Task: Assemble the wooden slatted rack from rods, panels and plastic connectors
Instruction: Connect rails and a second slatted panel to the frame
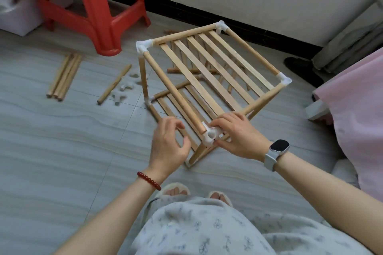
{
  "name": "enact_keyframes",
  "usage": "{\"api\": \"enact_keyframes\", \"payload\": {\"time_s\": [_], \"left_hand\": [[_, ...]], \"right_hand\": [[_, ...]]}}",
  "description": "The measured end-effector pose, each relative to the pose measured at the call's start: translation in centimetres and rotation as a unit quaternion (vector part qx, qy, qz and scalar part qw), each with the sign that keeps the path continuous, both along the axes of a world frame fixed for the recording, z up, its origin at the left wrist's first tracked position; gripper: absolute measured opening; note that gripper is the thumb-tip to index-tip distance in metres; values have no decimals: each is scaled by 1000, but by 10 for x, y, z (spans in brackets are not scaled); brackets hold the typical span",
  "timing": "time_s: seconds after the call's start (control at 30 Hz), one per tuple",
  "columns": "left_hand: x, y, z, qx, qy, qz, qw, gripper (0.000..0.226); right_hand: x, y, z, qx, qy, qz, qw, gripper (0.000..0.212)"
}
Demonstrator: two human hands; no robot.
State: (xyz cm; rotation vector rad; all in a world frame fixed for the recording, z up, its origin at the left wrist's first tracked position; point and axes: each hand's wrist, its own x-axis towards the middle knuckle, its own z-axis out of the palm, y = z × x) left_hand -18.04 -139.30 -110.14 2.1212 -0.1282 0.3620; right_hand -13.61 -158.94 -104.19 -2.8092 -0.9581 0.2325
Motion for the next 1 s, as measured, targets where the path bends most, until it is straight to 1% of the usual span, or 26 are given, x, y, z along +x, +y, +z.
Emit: {"api": "enact_keyframes", "payload": {"time_s": [0.03, 0.07, 0.1, 0.13, 0.17, 0.23, 0.33, 0.37, 0.43, 0.5, 0.57, 0.6, 0.63, 0.7, 0.73, 0.77, 0.8, 0.83, 0.87, 0.93, 1.0], "left_hand": [[0, 0, 5, 37, -59, 19, 997, 25], [3, 0, 12, 73, -105, 7, 992, 30], [8, 0, 18, 111, -131, -22, 985, 31], [13, -1, 24, 146, -139, -55, 978, 28], [18, 0, 28, 177, -136, -83, 971, 25], [23, 4, 32, 210, -128, -109, 963, 20], [26, 6, 31, 191, -101, -126, 968, 3], [26, 5, 32, 187, -83, -126, 971, 15], [29, 2, 34, 215, -60, -148, 963, 36], [32, -1, 40, 269, -34, -198, 942, 43], [36, -7, 44, 354, -6, -247, 902, 44], [39, -11, 45, 391, 6, -254, 884, 43], [43, -15, 46, 419, 16, -259, 870, 42], [53, -22, 49, 441, 33, -284, 851, 37], [58, -27, 50, 445, 41, -307, 840, 33], [63, -31, 52, 444, 53, -327, 832, 30], [66, -34, 53, 441, 69, -339, 828, 28], [70, -37, 54, 439, 78, -345, 826, 29], [73, -42, 53, 442, 81, -348, 823, 31], [77, -49, 53, 443, 80, -347, 823, 36], [81, -57, 52, 436, 91, -345, 827, 39]], "right_hand": [[-4, -4, -2, -9, -16, 10, 1000, 44], [-7, -6, -4, -23, -30, 19, 999, 46], [-9, -7, -7, -33, -41, 23, 998, 47], [-10, -7, -9, -32, -50, 23, 998, 46], [-9, -6, -10, -21, -59, 19, 998, 43], [-9, -3, -12, -3, -66, 14, 998, 38], [-11, -3, -14, 28, -77, 19, 996, 32], [-11, -4, -14, 43, -86, 17, 995, 33], [-11, -6, -14, 71, -93, -13, 993, 42], [-8, -9, -14, 92, -90, -37, 991, 53], [-7, -12, -16, 116, -95, -66, 986, 61], [-9, -14, -19, 139, -99, -99, 980, 63], [-13, -16, -24, 165, -108, -142, 970, 62], [-25, -21, -41, 211, -121, -228, 943, 54], [-34, -23, -52, 228, -91, -263, 933, 49], [-42, -21, -60, 243, -24, -287, 926, 47], [-46, -14, -67, 254, 69, -289, 920, 46], [-47, -7, -73, 258, 154, -269, 915, 46], [-44, -1, -81, 262, 206, -240, 912, 45], [-32, 11, -87, 263, 248, -200, 911, 35], [-21, 13, -90, 270, 252, -217, 904, 11]]}}
